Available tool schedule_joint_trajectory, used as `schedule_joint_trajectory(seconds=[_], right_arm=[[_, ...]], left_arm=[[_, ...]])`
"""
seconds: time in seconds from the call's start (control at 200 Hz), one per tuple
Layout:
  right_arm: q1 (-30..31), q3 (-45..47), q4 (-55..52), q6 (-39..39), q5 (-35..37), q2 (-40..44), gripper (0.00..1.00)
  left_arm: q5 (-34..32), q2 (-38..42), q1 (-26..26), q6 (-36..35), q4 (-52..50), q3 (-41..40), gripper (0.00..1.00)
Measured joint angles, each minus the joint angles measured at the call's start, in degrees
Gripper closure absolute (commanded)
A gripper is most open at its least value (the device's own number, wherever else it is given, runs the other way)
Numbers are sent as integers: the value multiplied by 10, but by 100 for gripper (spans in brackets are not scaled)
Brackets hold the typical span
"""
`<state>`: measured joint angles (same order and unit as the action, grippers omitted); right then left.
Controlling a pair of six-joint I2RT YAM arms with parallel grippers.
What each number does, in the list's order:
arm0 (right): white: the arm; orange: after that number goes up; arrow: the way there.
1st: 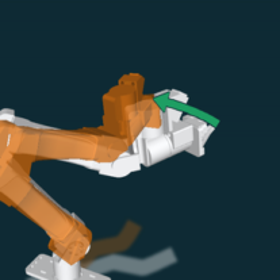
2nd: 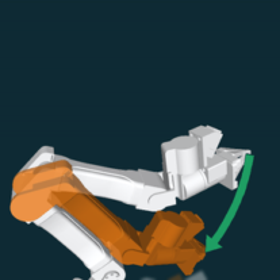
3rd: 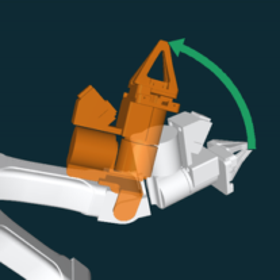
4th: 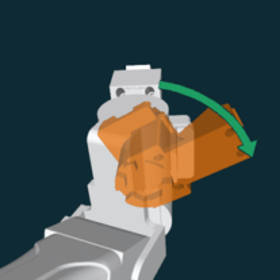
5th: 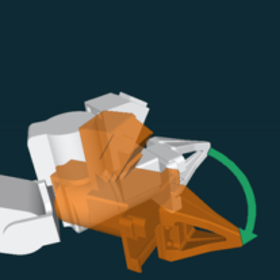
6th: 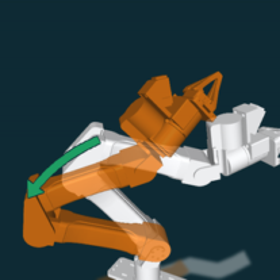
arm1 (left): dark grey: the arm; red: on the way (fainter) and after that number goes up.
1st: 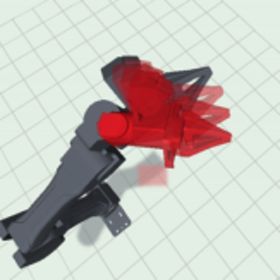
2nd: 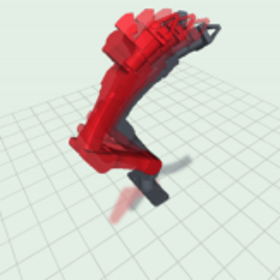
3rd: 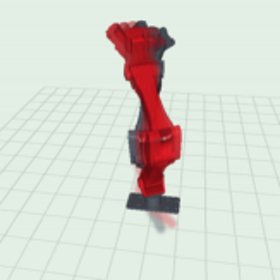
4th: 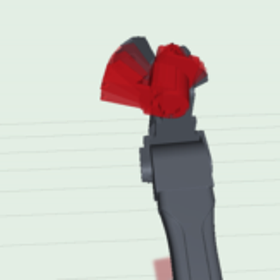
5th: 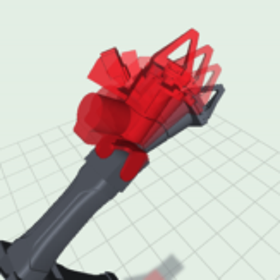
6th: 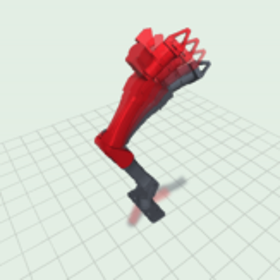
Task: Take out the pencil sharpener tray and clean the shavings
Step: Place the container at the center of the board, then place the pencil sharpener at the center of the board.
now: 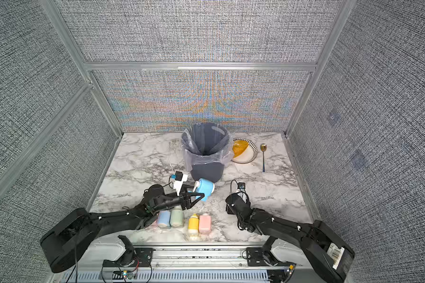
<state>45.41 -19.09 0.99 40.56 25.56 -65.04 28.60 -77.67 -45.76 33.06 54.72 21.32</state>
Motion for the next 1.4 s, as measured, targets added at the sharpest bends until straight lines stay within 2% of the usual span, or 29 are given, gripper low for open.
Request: schedule_joint_trajectory(seconds=[0.15,0.185,0.23,0.435,0.551,0.781,0.996,1.126,1.286,1.401], right_arm=[[0,0,-21,0,-2,9,23],[0,0,-25,0,-2,9,17],[0,-2,-31,0,-4,9,15],[-1,-45,-85,-2,-13,25,11],[-1,-90,-111,-36,-45,50,11],[-10,-143,-115,-149,-190,117,12],[-50,-195,-151,-242,-353,133,12],[-71,-220,-160,-268,-455,138,12],[-89,-248,-113,-285,-585,125,12],[-94,-264,-90,-289,-654,101,17]], left_arm=[[10,-46,0,4,28,14,86],[13,-50,0,4,32,16,86],[14,-52,0,9,36,16,86],[17,-45,-1,14,51,9,87],[27,-41,-1,13,51,9,90],[57,-10,9,-5,21,9,92],[82,54,23,-29,-15,9,95],[91,97,32,-44,-56,6,95],[142,115,32,-50,-110,12,95],[165,117,33,-50,-118,17,95]])
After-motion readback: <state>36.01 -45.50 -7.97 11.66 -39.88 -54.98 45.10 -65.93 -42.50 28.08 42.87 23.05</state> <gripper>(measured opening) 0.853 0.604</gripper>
